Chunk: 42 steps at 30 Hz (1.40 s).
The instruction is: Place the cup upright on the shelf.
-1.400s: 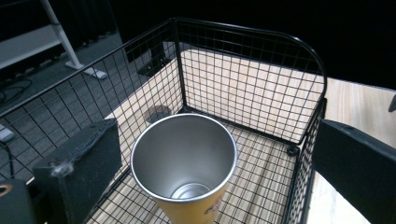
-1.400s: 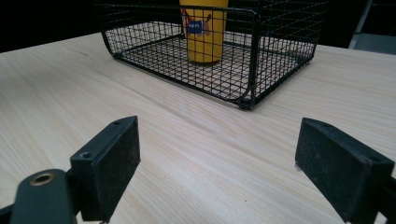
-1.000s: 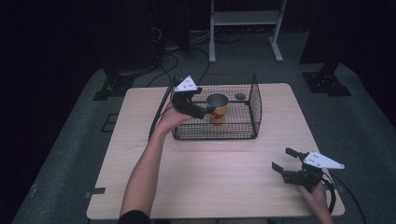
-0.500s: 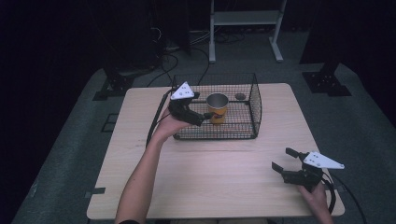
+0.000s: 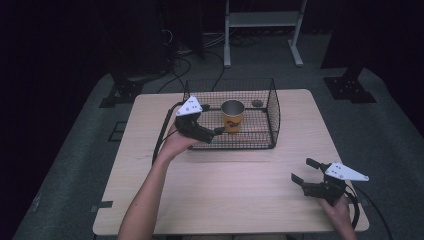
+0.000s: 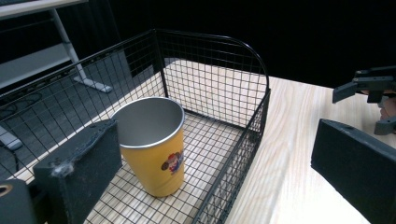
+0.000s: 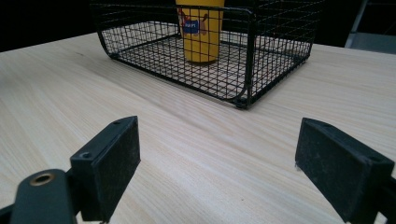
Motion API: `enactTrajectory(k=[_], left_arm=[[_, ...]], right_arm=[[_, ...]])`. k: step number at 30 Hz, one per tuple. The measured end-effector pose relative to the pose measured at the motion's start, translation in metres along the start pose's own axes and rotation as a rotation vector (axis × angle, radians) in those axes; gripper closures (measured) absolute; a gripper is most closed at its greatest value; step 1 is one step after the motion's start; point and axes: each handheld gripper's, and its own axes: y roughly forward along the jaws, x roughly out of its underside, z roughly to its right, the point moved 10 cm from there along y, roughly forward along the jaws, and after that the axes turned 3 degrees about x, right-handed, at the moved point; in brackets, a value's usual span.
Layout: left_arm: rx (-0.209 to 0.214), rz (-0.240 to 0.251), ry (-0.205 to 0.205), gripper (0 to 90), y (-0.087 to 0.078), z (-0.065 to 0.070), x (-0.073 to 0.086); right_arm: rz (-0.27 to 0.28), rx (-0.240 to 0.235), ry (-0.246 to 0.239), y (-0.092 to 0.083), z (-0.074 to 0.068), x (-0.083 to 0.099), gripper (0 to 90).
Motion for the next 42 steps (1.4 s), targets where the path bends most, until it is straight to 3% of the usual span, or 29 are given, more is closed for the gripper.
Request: enactTrajectory(k=[8, 16, 30, 42], left_arm=[[-0.004, 0.022, 0.009, 1.3, -0.010, 0.016, 0.002], [-0.010, 0.039, 0.009, 1.3, -0.017, 0.023, 0.006], [-0.029, 0.030, 0.003, 1.3, -0.039, 0.036, 0.035], [-0.032, 0.065, -0.021, 1.3, -0.052, 0.047, 0.049]], right_arm=[[0.001, 0.004, -0.001, 0.000, 0.001, 0.000, 12.9], [0.000, 0.006, 0.001, 0.000, 0.000, 0.000, 13.0], [0.001, 0.009, 0.008, -0.001, 0.002, 0.000, 13.0], [0.005, 0.009, 0.008, -0.001, 0.003, 0.000, 13.0]])
